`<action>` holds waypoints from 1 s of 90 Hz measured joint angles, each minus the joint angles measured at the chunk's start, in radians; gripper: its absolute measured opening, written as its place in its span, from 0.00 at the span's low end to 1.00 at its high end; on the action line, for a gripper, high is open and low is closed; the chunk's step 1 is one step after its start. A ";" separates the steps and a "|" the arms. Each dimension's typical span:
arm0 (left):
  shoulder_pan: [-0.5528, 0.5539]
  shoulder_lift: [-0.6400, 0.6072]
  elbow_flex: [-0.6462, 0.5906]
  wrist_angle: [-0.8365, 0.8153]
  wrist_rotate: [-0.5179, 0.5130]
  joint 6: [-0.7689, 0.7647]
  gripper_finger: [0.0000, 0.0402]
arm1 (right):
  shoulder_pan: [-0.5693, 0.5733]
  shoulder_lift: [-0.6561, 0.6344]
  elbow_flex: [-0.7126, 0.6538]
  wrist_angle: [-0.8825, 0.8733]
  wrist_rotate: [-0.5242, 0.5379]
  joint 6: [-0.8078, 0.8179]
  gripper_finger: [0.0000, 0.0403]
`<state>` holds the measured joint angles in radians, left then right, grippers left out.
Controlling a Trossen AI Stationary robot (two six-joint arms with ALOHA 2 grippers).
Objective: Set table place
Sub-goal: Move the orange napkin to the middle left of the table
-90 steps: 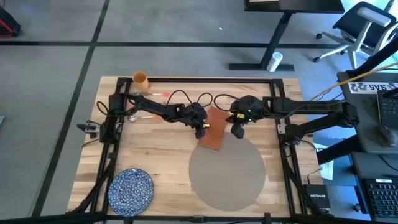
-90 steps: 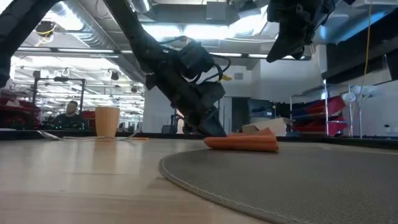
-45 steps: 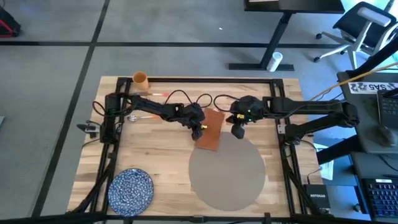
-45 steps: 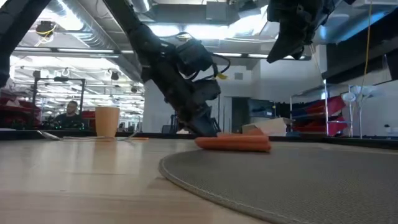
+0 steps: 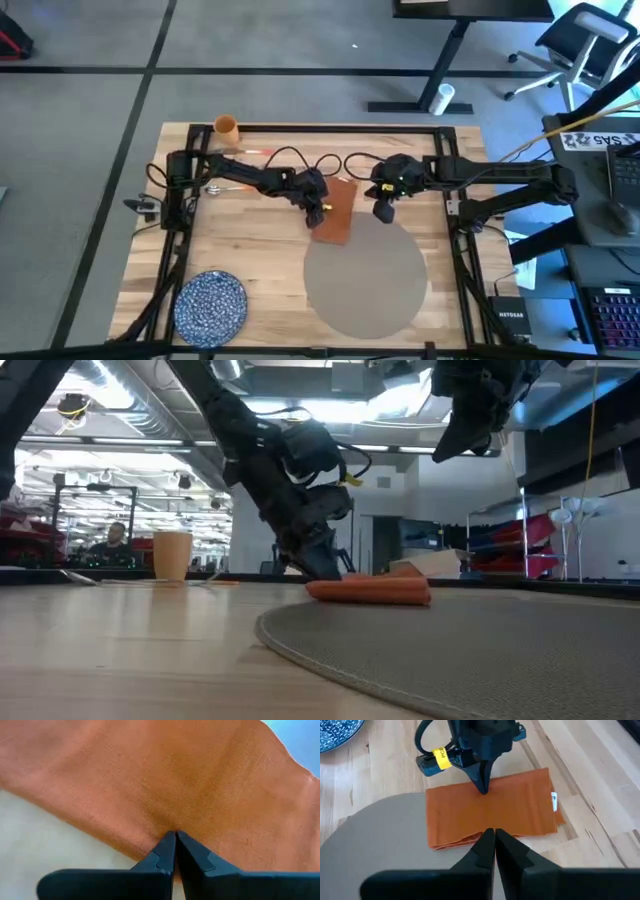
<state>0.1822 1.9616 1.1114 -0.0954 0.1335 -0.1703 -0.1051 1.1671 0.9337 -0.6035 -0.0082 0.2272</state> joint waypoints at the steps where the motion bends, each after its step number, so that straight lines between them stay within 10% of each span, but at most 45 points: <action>1: 0.000 -0.002 0.000 -0.003 0.000 0.000 0.00 | 0.000 0.000 0.000 0.000 0.000 0.000 0.00; 90: -0.024 -0.056 -0.010 -0.114 -0.052 0.019 0.00 | 0.000 -0.018 0.000 -0.001 0.000 -0.018 0.00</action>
<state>0.1585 1.9051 1.1019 -0.2094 0.0811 -0.1510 -0.1051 1.1494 0.9337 -0.6045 -0.0080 0.2090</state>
